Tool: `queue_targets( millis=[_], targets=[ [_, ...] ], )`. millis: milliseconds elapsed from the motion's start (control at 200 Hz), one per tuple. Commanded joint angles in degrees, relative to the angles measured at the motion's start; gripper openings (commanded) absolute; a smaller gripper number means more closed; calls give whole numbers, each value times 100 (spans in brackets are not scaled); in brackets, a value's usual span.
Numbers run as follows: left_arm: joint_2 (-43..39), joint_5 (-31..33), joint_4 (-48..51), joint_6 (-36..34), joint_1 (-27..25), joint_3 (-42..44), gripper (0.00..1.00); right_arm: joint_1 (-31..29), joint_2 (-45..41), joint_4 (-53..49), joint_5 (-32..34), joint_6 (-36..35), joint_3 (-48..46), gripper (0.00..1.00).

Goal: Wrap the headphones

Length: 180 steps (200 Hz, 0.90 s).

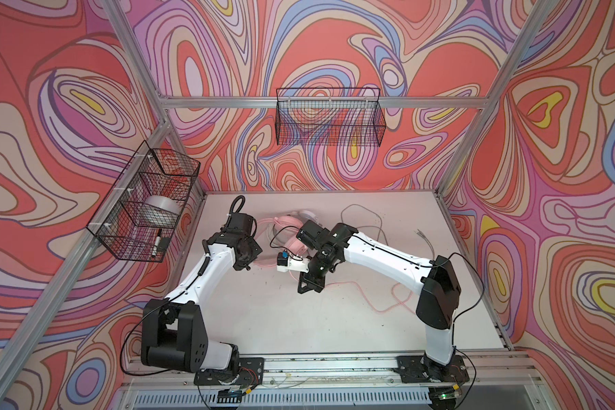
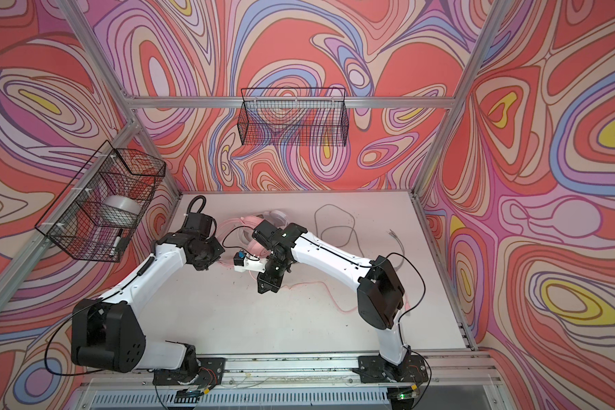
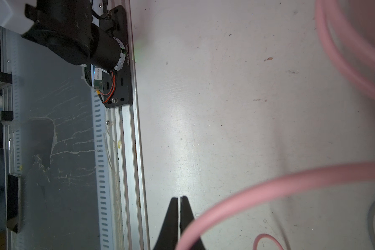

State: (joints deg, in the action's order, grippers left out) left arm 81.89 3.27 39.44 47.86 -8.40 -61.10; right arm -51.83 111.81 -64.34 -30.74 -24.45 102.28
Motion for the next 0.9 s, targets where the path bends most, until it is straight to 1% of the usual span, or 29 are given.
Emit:
queue_targets(
  millis=[0,275,401,636,801,897],
  targets=[
    [104,61,-81,-4,-112,-212,0,-36,119,-180,-13,-255,356,0],
    [351,69,79,-360,-257,-238,0,15,418,-576,276,-589,1199,0],
    [358,104,167,-554,-293,-201,0,187,559,-769,330,-649,1595,0],
    [353,-119,169,-974,-302,-95,0,510,673,-878,646,-763,2033,0],
    [434,-189,322,-1203,-337,-132,0,578,821,-950,1010,-904,2383,0],
    [478,-215,437,-1315,-342,-181,0,587,958,-967,1396,-904,2625,0]
  ],
)
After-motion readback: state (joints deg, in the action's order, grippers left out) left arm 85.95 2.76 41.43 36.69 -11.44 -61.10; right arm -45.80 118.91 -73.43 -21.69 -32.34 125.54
